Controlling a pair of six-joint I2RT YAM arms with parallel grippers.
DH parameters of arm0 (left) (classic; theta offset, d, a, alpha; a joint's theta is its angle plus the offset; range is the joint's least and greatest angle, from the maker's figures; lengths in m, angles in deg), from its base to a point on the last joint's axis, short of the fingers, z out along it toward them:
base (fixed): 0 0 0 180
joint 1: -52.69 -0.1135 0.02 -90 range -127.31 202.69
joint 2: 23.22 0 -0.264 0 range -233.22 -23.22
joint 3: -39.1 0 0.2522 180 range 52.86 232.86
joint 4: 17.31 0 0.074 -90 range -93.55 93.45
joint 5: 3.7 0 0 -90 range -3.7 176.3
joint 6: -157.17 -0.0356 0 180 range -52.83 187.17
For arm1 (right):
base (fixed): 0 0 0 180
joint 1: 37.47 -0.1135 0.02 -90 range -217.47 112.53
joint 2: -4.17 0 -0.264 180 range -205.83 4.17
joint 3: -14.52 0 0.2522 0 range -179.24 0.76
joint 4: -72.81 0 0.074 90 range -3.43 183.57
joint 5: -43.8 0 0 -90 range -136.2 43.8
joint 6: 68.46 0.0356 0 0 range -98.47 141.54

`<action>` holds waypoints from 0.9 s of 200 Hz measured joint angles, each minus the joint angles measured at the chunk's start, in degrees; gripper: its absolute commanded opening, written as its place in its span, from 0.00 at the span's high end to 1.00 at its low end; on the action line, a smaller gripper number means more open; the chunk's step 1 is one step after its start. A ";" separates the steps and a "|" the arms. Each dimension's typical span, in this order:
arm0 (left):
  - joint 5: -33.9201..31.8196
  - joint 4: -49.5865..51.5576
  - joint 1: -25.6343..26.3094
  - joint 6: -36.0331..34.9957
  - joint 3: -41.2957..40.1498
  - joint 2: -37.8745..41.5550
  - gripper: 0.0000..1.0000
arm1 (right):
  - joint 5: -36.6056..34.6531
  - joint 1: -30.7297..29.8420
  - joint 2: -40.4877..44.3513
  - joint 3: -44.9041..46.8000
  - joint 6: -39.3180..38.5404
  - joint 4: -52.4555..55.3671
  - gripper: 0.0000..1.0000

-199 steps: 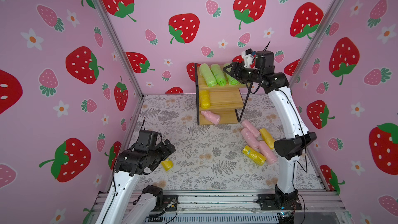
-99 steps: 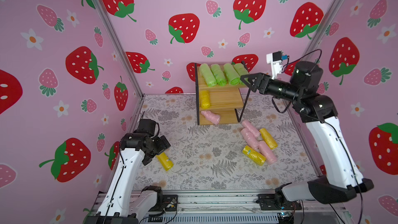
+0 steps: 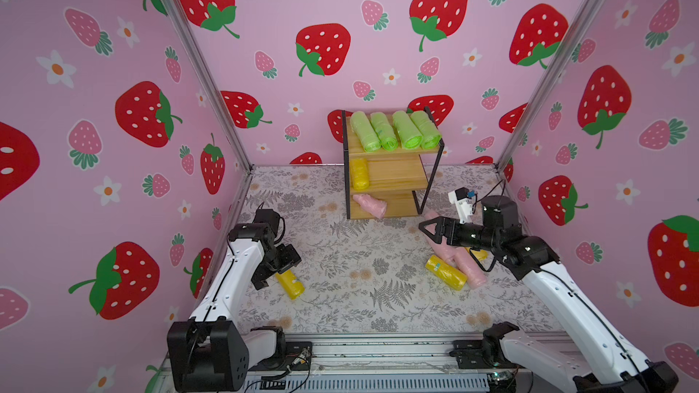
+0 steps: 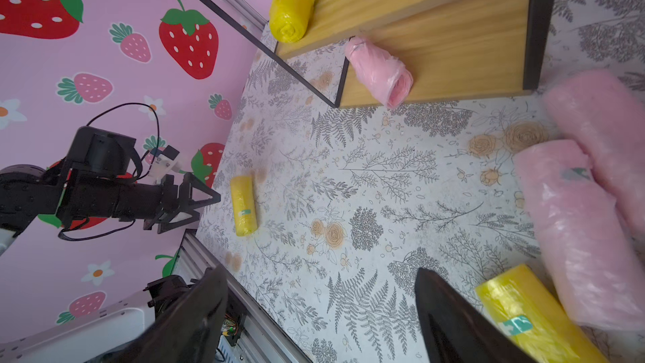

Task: Sort the rolls of trash bags by color and place them on the shelf
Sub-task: Place the roll of trash bags on the shelf, then pick up the roll of trash bags from the center of the board.

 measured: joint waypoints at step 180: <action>0.81 -14.34 -0.07 1.14 -4.83 -18.51 0.57 | -1.27 -1.16 15.41 9.81 6.36 3.39 0.09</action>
